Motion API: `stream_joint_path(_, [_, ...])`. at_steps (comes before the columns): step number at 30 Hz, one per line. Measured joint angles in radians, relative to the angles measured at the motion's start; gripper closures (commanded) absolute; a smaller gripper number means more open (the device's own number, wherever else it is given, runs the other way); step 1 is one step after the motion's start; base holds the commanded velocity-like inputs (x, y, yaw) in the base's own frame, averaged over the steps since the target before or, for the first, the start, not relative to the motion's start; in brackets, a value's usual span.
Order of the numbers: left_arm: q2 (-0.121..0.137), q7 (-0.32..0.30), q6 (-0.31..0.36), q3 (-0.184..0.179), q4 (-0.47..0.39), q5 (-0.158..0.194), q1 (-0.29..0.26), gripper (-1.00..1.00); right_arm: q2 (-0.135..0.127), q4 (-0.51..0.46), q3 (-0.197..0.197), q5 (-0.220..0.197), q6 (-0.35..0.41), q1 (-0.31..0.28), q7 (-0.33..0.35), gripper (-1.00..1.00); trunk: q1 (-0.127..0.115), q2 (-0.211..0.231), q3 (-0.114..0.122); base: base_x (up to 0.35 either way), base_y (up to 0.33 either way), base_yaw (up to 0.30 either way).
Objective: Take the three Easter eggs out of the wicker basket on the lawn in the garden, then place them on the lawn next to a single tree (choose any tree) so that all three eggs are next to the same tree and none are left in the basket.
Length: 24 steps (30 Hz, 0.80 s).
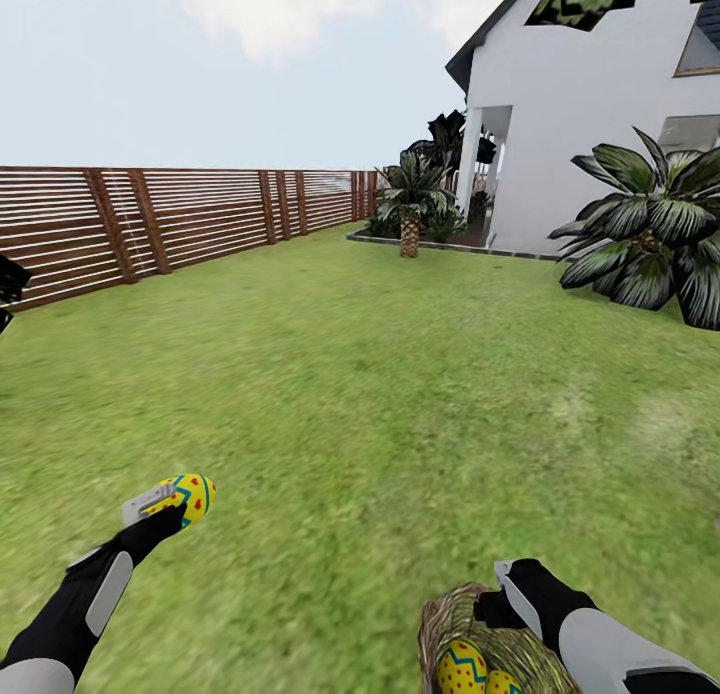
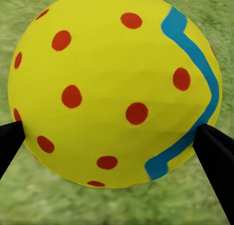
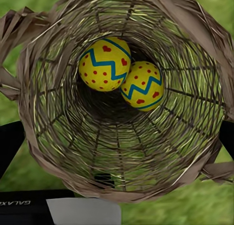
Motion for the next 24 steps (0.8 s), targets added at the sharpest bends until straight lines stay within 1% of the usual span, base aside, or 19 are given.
stream_joint_path(24, [-0.005, 0.0, 0.0, 0.0, 0.0, 0.0, 0.0, 1.0, 0.001, 0.0, 0.0, 0.0, 0.0, 0.0, 0.0, -1.0, 0.092, -0.168, -0.075, 0.0, 0.0, 0.0])
